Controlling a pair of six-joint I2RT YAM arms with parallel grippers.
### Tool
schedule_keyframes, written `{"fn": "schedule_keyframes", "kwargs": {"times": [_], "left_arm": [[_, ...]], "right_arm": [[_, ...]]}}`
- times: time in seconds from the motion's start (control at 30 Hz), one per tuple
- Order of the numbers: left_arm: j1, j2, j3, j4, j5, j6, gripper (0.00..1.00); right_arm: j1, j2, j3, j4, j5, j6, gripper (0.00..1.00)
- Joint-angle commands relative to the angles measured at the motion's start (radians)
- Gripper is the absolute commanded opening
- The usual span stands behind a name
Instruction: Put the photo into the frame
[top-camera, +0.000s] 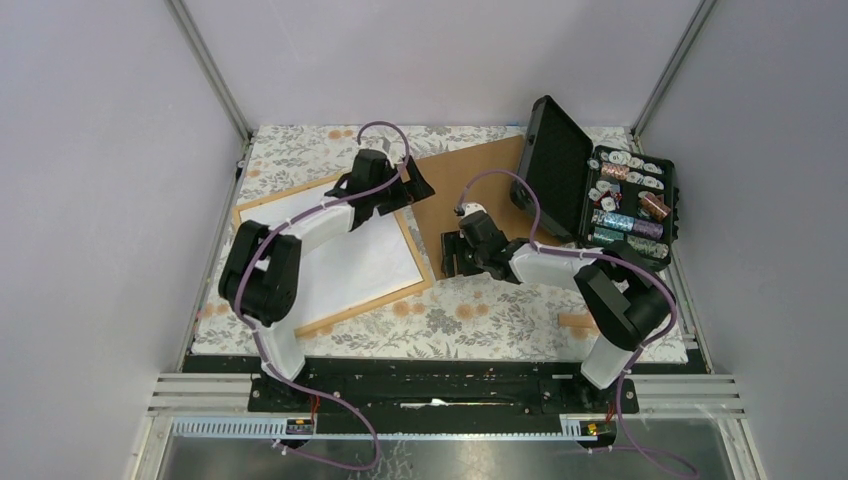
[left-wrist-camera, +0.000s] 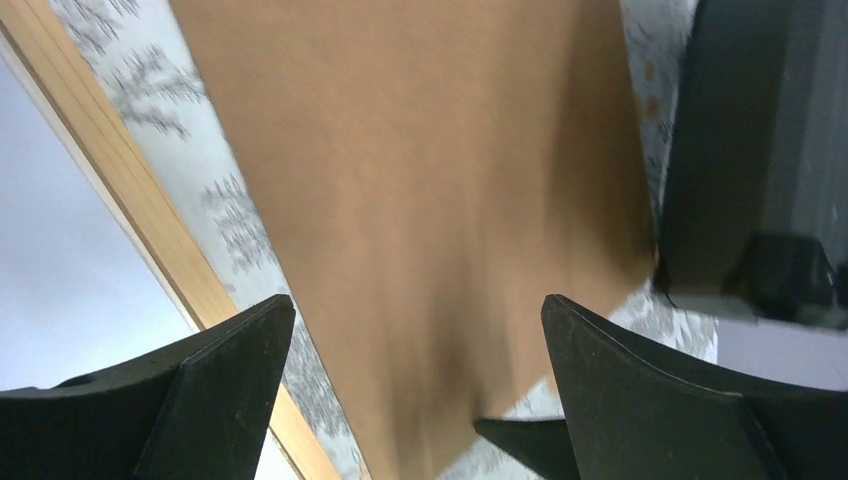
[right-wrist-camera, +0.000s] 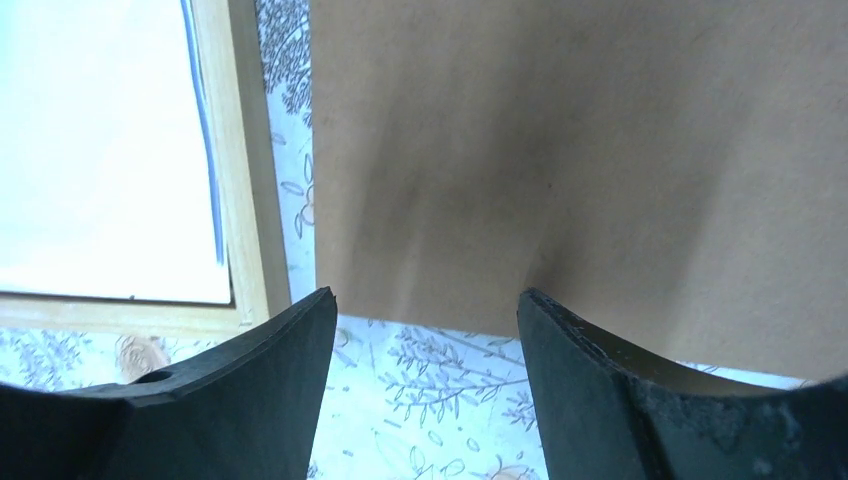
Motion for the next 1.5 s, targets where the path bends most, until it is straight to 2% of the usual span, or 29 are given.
{"fn": "schedule_keyframes", "kwargs": {"times": [0.0, 0.1, 0.23, 0.47, 0.6, 0.83, 0.9, 1.0, 1.07, 1.1, 1.13, 1.2, 1.3, 1.47], "left_arm": [[-0.013, -0.144, -0.145, 0.068, 0.042, -0.023, 0.99], [-0.014, -0.263, -0.215, 0.039, 0.037, -0.017, 0.99], [-0.013, -0.439, -0.228, -0.081, -0.019, 0.013, 0.99], [-0.014, -0.685, -0.204, -0.270, -0.121, 0.057, 0.99], [-0.014, -0.767, -0.208, -0.311, -0.126, 0.066, 0.99], [-0.013, -0.817, -0.223, -0.347, -0.123, 0.070, 0.99], [-0.014, -0.817, -0.221, -0.347, -0.117, 0.071, 0.99], [-0.014, -0.816, -0.210, -0.359, -0.104, 0.075, 0.99], [-0.013, -0.820, -0.211, -0.360, -0.104, 0.074, 0.99], [-0.013, -0.830, -0.227, -0.359, -0.116, 0.064, 0.99], [-0.013, -0.833, -0.232, -0.359, -0.118, 0.060, 0.99], [-0.014, -0.838, -0.237, -0.354, -0.116, 0.054, 0.99], [-0.014, -0.848, -0.236, -0.342, -0.093, 0.047, 0.99], [-0.015, -0.857, -0.230, -0.342, -0.065, 0.055, 0.99]], "right_arm": [[0.017, 0.015, -0.029, -0.191, -0.128, 0.051, 0.74], [0.031, 0.003, 0.002, -0.109, -0.218, 0.070, 0.71], [0.078, 0.022, 0.003, 0.052, -0.297, 0.169, 0.69], [0.133, 0.085, -0.018, 0.177, -0.219, 0.378, 0.50], [0.188, 0.131, 0.018, 0.195, -0.194, 0.419, 0.44], [0.311, 0.162, 0.077, 0.239, -0.189, 0.464, 0.44], [0.309, 0.137, 0.082, 0.187, -0.133, 0.456, 0.46], [0.278, 0.056, 0.088, 0.025, -0.003, 0.370, 0.65], [0.245, 0.011, 0.103, -0.091, 0.052, 0.295, 0.72], [0.199, -0.023, 0.139, -0.189, 0.124, 0.183, 0.82], [0.178, -0.009, 0.191, -0.224, 0.127, 0.152, 0.83], [0.149, 0.064, 0.304, -0.307, 0.162, 0.099, 0.78], [0.145, 0.174, 0.467, -0.367, 0.190, 0.039, 0.62], [0.121, 0.352, 0.652, -0.371, 0.219, 0.019, 0.51]]}}
